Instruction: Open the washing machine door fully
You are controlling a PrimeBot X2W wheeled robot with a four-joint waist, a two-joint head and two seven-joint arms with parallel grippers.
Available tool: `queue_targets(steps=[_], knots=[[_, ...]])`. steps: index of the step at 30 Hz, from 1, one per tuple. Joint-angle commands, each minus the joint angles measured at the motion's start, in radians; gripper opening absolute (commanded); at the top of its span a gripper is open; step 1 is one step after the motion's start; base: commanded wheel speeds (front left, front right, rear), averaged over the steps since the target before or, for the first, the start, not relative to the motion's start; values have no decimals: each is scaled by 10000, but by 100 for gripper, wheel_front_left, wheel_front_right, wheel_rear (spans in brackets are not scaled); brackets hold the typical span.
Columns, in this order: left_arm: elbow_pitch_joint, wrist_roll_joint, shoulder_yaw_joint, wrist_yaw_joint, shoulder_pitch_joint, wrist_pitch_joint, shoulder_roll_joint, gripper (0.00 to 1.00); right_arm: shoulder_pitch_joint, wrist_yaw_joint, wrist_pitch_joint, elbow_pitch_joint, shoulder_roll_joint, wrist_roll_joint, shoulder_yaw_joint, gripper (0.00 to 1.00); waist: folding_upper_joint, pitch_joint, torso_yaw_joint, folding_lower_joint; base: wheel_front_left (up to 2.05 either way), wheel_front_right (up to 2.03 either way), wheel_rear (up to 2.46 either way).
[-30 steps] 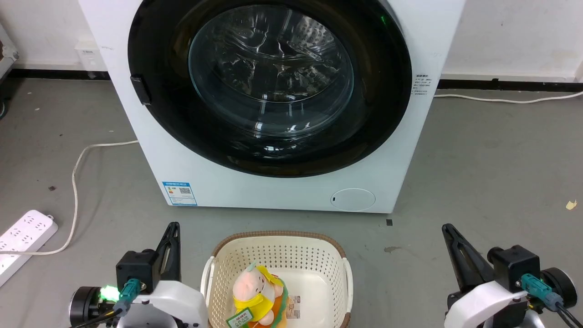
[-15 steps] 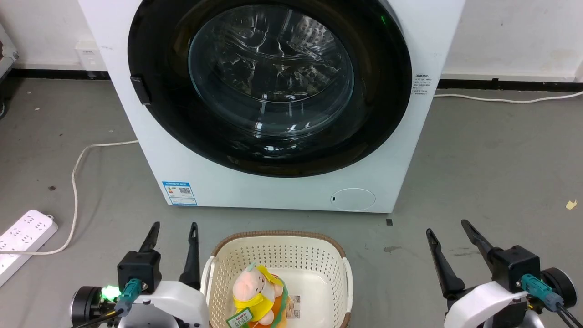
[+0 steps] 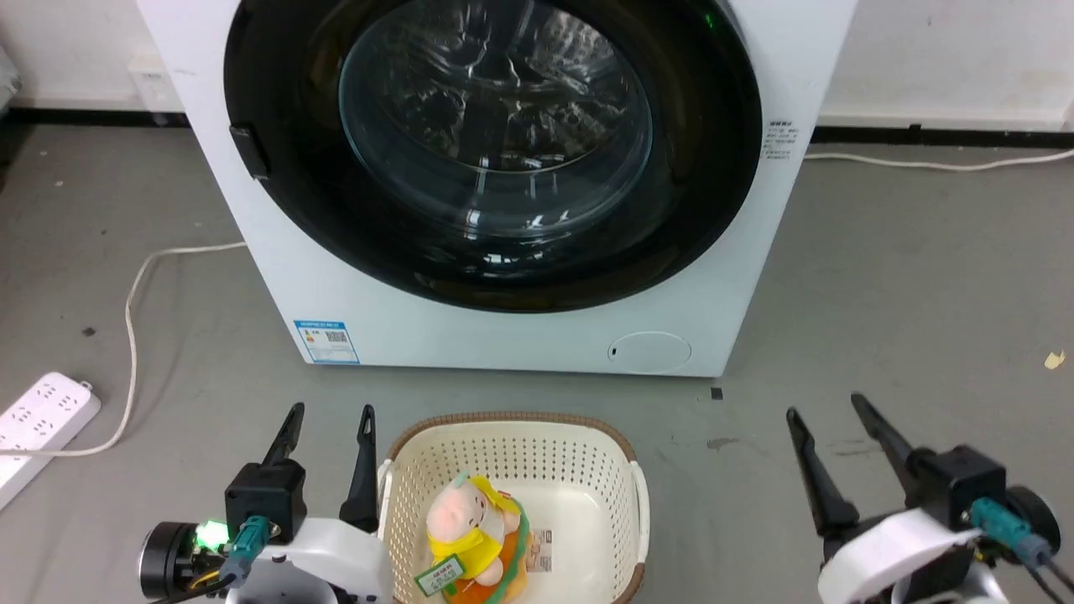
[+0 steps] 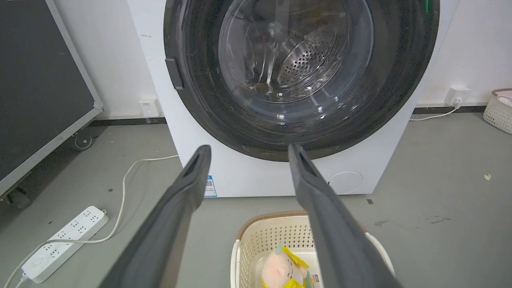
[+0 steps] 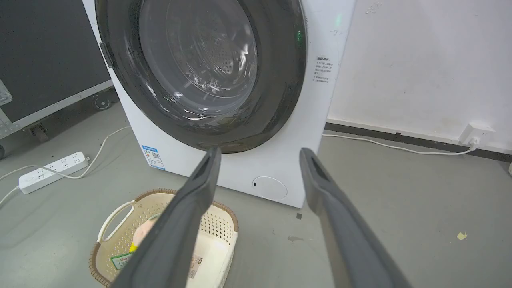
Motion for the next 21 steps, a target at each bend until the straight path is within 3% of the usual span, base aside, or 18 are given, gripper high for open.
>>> queue_targets(steps=[1,21], knots=[[0,-52,-47,63,-126,-105,4,100,-270,-1,-84,11,-8,147,-15,100,0,73,1,0,0,0,0],[-238,-117,-387,98,-767,-522,6,100,-2359,-2,540,149,-41,2250,-933,100,0,1354,217,0,0,0,0]])
